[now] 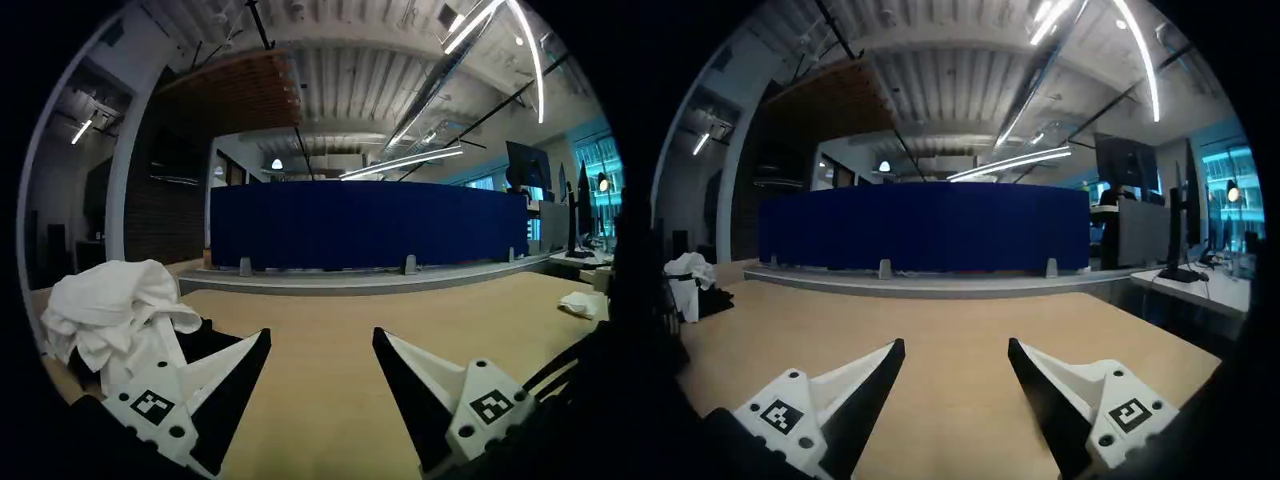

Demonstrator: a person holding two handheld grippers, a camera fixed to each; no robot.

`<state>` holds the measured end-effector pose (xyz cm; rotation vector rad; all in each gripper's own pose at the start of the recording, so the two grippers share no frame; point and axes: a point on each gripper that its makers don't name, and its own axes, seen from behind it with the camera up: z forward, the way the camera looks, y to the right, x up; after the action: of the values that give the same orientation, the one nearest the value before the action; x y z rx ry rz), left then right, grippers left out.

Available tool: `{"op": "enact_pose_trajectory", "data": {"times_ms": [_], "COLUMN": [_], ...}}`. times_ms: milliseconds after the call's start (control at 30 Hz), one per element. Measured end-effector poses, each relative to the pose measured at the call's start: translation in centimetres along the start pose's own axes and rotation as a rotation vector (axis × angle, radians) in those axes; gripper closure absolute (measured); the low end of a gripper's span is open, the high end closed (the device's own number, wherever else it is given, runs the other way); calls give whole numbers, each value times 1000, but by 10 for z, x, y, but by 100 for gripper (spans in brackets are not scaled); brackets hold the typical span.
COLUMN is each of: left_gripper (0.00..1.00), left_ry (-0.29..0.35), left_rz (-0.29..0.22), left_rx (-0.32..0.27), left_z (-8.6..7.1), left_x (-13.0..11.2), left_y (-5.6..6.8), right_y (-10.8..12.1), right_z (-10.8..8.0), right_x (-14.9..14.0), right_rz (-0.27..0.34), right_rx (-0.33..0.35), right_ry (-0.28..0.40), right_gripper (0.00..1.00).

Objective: Fold towel

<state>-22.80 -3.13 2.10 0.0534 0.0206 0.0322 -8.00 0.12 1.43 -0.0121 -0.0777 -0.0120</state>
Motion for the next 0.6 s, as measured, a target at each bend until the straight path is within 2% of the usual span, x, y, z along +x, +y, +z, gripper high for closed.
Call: {"op": "enact_pose_trajectory", "data": {"times_ms": [600], "left_gripper": [6], "left_ry": [0], "left_rz": [0], "left_rx": [0], "left_z": [0], "left_x": [0], "left_y": [-1], "right_y": [0], "right_z": [-6], "right_x": [8], "right_rz": [5], "right_rx": [-7], "right_ry": [39], "right_gripper": [0]}}
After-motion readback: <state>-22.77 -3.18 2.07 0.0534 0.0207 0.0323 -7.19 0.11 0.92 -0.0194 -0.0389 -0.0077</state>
